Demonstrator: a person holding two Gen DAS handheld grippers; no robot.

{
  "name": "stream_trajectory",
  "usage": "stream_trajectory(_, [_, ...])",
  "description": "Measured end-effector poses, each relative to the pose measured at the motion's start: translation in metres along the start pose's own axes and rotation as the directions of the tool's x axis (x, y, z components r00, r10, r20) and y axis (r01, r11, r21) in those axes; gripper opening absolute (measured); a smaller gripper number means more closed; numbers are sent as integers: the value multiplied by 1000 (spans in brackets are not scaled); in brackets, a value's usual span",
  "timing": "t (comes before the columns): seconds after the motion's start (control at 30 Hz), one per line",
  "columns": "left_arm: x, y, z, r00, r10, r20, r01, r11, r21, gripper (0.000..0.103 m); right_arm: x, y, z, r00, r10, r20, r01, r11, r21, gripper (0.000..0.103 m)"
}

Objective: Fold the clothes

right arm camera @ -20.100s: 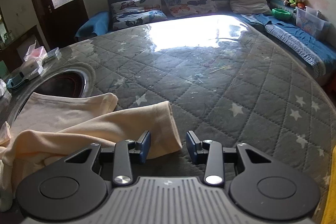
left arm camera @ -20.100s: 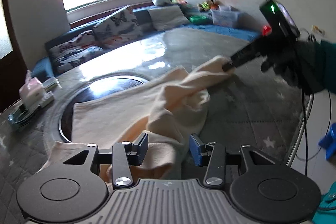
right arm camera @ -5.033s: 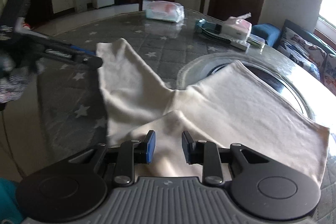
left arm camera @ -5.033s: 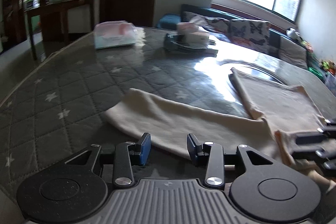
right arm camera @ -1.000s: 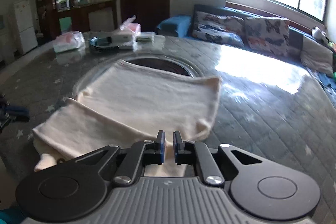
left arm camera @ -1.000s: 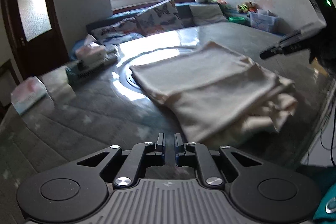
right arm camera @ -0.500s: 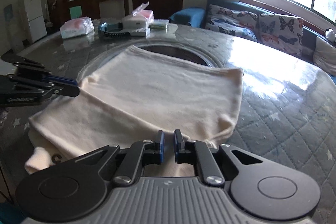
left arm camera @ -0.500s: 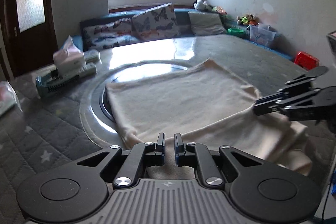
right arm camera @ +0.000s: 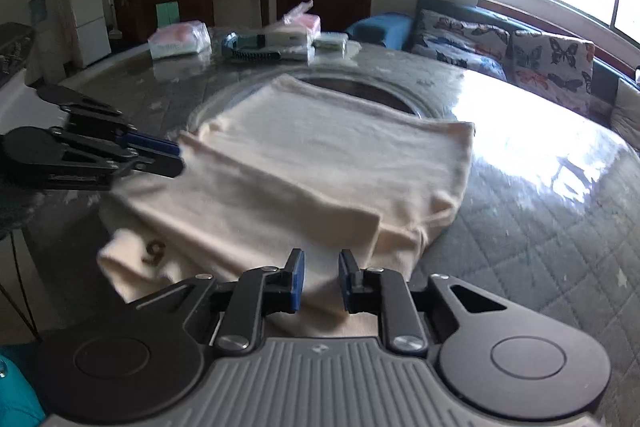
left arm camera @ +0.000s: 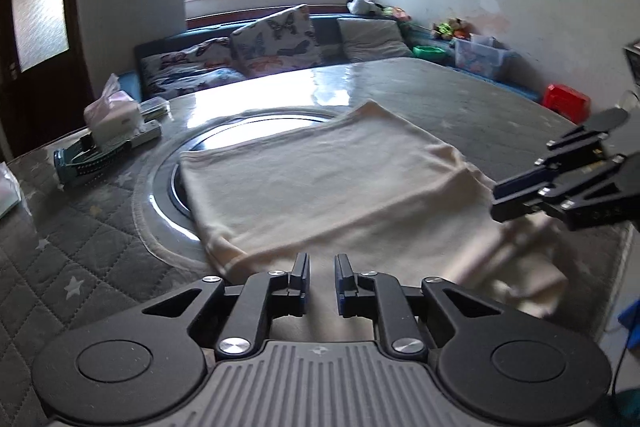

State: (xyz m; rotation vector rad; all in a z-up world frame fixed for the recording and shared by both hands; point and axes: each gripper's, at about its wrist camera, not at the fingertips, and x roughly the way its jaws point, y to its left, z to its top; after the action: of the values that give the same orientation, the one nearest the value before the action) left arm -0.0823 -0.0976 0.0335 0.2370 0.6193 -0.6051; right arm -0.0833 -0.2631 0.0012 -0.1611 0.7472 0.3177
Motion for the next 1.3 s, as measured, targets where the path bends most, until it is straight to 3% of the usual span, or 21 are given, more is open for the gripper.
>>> stream_trajectory(0.1, [-10, -6, -7, 1000, -9, -10, 9, 999, 34, 16, -6, 3, -5, 1000, 7, -3, -7, 1000, -9, 18])
stream_trajectory(0.17, [-19, -6, -12, 1000, -19, -14, 20, 998, 60, 30, -9, 5, -8, 1000, 11, -5, -11, 1000, -15, 18])
stream_trajectory(0.23, [-31, -9, -18, 1000, -22, -8, 23, 995, 99, 37, -8, 5, -10, 1000, 12, -8, -12, 1000, -15, 19])
stream_trajectory(0.47, [-49, -25, -44, 999, -8, -42, 19, 964, 266, 37, -10, 4, -14, 1000, 14, 0, -14, 1000, -18, 23])
stream_trajectory(0.5, [-50, -29, -46, 999, -10, -39, 21, 958, 286, 37, -12, 4, -13, 1000, 14, 2, -14, 1000, -19, 28])
stream_trajectory(0.73, [-37, -56, -49, 999, -46, 5, 41, 924, 381, 38, -24, 5, -11, 1000, -3, 20, 4, 999, -48, 34])
stream_trajectory(0.83, [-31, -62, -48, 998, -60, 24, 46, 916, 398, 36, -29, 5, -12, 1000, -8, 22, 9, 999, -53, 35])
stream_trajectory(0.87, [-30, -64, -47, 997, -64, 30, 47, 915, 402, 29, -31, 5, -13, 1000, -9, 21, 10, 998, -56, 35])
stream_trajectory(1.0, [-26, -57, -38, 996, -79, 48, 58, 938, 342, 14, -40, 5, -17, 1000, -7, 20, 8, 997, -77, 38])
stream_trajectory(1.07, [-26, -49, -30, 995, -79, 57, 58, 951, 304, 12, -45, 7, -19, 1000, 9, 17, -8, 995, -102, 40])
stream_trajectory(1.13, [-22, -40, -19, 995, -79, 61, 61, 965, 255, 11, -50, 11, -21, 1000, 22, 15, -20, 990, -141, 50])
stream_trajectory(1.3, [-7, -20, 3, 995, -86, 45, 78, 986, 148, 11, -41, 21, -21, 998, 56, 10, -52, 974, -218, 57])
